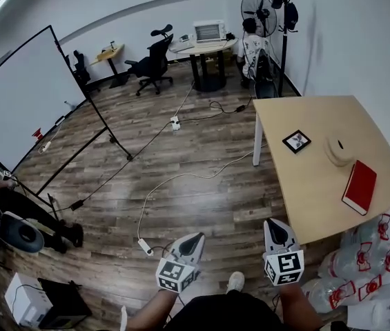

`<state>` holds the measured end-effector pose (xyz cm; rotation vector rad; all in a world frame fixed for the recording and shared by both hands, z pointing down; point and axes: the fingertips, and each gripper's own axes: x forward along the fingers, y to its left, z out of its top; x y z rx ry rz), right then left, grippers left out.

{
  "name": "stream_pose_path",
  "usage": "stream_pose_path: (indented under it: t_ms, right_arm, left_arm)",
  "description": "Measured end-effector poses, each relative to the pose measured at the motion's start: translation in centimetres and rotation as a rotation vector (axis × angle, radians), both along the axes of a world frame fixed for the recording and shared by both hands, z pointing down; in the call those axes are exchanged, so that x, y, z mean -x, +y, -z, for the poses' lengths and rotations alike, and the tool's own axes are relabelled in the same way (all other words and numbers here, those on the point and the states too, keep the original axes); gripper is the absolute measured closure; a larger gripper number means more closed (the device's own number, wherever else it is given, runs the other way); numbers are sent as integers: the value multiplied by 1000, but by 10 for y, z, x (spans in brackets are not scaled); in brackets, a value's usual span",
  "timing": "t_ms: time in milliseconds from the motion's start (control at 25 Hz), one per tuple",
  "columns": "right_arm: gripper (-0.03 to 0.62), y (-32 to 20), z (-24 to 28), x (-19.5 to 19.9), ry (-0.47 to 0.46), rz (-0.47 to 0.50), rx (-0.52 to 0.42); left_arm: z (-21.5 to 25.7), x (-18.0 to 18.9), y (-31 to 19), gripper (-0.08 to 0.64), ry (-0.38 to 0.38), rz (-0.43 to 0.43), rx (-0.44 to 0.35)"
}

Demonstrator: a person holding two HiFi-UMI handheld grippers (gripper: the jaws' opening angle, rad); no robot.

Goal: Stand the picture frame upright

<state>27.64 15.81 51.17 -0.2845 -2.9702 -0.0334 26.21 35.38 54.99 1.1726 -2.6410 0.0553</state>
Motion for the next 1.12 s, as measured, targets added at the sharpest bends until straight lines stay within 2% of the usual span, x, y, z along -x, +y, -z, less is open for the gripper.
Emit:
stream_pose_path:
  t_ms: [200,440,760,920,1120]
  right_arm:
    - [583,-23,0,38,-2,12,-7]
    - [583,-39,4,65,-38,53,-37]
    - [583,-61,-5,95,-8,30,-10]
    - [583,-68,-12,118,0,13,5]
    - [583,-63,-6,165,1,7,8]
  left_arm:
    - [-1,42,-22,565,4,11,5]
    - [-5,73,-52,565,1,2,16]
    - [-13,120,-43,565,33,56,28]
    - [-22,147,-56,565,47,32,15]
    - [-15,193,-77,565,34,-29,7]
